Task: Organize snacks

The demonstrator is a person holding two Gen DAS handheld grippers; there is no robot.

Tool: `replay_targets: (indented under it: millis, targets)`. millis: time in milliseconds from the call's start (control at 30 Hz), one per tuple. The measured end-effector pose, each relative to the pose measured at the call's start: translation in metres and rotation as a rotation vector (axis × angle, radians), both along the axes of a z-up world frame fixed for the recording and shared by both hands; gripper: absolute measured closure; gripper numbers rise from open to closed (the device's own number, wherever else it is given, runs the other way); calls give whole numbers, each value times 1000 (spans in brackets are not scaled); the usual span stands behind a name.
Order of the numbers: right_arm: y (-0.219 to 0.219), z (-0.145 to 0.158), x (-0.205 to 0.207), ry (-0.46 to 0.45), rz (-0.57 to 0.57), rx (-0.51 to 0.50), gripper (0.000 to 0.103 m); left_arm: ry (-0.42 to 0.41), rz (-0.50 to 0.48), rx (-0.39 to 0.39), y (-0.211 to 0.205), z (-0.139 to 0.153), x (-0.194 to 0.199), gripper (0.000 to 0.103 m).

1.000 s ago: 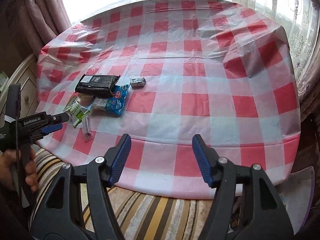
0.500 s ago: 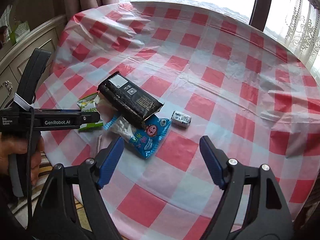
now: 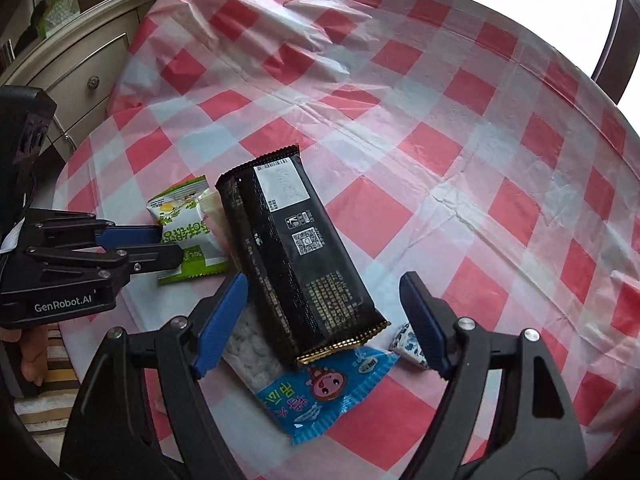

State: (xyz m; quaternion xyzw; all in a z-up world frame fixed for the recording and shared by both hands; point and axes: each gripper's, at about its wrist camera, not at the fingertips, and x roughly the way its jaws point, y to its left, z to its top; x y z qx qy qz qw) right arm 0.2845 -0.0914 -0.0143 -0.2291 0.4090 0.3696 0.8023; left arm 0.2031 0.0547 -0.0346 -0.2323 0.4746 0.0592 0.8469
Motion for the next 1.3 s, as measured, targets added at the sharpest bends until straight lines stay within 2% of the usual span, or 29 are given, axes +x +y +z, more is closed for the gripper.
replay_targets:
  millis: [133, 267, 333, 433, 667, 733, 767, 1067, 1300]
  targets:
    - [9, -7, 7, 39, 5, 12, 23, -1, 14, -25, 5, 0, -1, 71]
    - [13, -13, 9, 62, 0, 18, 37, -10, 27, -43, 8, 1, 0, 54]
    - [12, -15, 9, 65, -11, 22, 43, -14, 32, -51, 9, 2, 2, 50]
    - [6, -13, 11, 71, -45, 46, 48, -13, 29, -39, 8, 2, 9, 50]
    - [-20, 2, 8, 50, -157, 110, 49, -8, 2, 36, -1, 2, 28, 50]
    - [-31, 10, 2, 19, -199, 116, 49, -11, -34, 93, -9, 1, 31, 51]
    - [-37, 14, -1, 13, -217, 126, 49, -8, -39, 101, -10, 1, 30, 57]
    - [-85, 28, -46, -23, -389, 134, 49, -20, -46, 56, -10, 2, 15, 71]
    - [-120, 16, -80, 24, -490, 124, 49, -33, -55, 26, -14, 7, -7, 78]
